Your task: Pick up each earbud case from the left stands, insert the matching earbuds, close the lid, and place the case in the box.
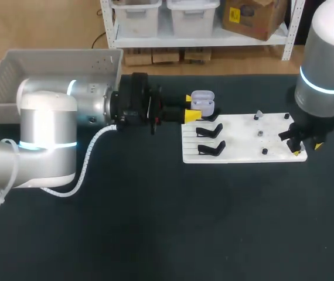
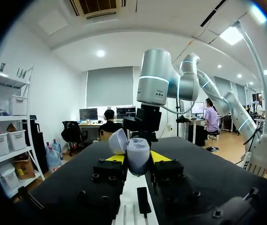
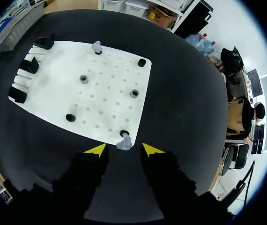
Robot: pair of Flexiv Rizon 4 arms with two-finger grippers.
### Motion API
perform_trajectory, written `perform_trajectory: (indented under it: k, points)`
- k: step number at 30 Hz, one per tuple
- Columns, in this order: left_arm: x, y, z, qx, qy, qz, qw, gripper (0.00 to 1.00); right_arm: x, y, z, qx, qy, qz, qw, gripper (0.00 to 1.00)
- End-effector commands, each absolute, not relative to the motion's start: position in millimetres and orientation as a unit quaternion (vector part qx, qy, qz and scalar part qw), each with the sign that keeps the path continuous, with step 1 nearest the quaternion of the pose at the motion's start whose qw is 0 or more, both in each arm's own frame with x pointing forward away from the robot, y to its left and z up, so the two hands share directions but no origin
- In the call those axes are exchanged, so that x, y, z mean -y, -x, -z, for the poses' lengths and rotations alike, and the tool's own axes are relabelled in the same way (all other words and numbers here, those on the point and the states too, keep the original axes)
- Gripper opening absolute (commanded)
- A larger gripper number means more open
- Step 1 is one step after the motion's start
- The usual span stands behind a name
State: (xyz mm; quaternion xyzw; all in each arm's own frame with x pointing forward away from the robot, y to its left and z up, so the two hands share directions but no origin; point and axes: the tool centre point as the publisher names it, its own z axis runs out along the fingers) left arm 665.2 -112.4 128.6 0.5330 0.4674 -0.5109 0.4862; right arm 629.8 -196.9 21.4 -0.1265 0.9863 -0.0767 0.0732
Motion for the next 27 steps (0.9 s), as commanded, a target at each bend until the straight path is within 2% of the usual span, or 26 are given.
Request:
perform_trajectory:
  k: [1, 15, 27]
  points:
    - [112.3, -665.7, -127.7, -0.467, -0.533, 0.511, 0.487, 0.0, 195.6, -634.0, -18.1, -0.986, 0.123, 0.082, 0.074, 0.44]
    - [112.3, -665.7, -127.7, -0.467, -0.533, 0.511, 0.487, 0.0, 198.0, -637.9, -13.7, -0.987, 0.116, 0.083, 0.073, 0.38]
    - [112.3, -665.7, -127.7, -0.467, -0.533, 0.511, 0.487, 0.0, 197.0, -639.8, -11.2, -0.987, 0.116, 0.083, 0.07, 0.28]
